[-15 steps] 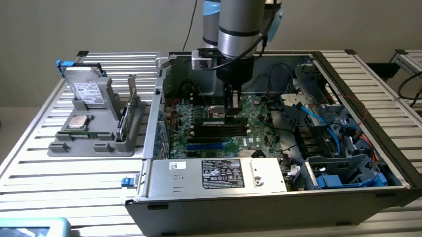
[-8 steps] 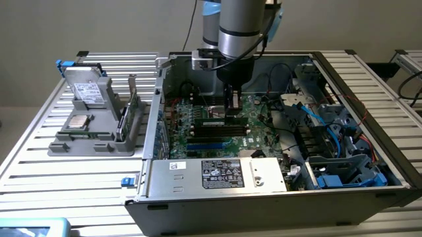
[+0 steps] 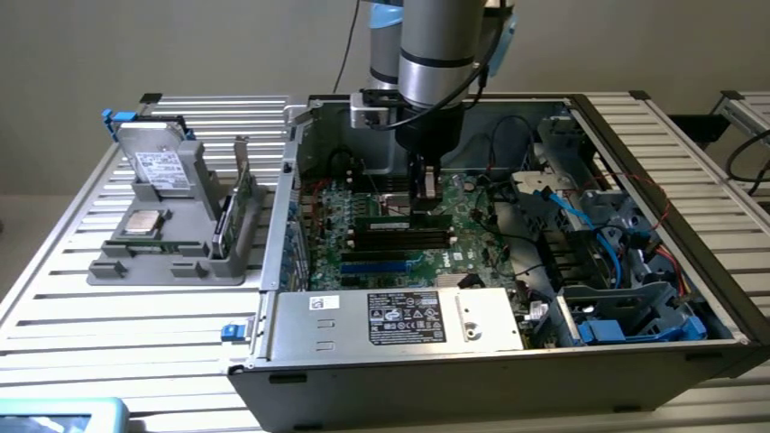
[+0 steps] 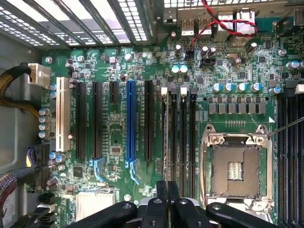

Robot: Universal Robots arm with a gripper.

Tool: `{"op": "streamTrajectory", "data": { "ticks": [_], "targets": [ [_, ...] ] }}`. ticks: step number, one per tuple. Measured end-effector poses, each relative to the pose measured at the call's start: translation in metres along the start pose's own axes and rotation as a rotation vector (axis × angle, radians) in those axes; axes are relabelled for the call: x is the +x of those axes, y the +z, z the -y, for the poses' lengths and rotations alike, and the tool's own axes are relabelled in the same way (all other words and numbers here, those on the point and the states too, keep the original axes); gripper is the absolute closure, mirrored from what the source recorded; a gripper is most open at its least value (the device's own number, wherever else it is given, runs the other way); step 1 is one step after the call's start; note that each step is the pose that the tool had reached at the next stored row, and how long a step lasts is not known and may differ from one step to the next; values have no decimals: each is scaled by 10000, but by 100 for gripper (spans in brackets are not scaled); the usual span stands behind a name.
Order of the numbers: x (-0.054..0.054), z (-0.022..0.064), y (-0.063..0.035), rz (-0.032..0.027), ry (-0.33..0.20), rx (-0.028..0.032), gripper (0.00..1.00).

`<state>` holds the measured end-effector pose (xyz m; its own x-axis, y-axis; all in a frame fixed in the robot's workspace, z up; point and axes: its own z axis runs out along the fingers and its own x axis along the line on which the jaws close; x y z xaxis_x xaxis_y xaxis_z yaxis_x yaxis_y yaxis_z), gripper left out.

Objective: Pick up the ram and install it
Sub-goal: 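Insert the ram into the slot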

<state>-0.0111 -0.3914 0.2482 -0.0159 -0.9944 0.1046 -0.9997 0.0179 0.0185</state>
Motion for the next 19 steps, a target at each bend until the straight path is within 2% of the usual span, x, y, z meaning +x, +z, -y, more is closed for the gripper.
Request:
{"op": "streamTrajectory", "data": {
  "ticks": [19],
  "targets": [
    [-25, 14, 113, 0, -41, -11, 87]
  ]
}}
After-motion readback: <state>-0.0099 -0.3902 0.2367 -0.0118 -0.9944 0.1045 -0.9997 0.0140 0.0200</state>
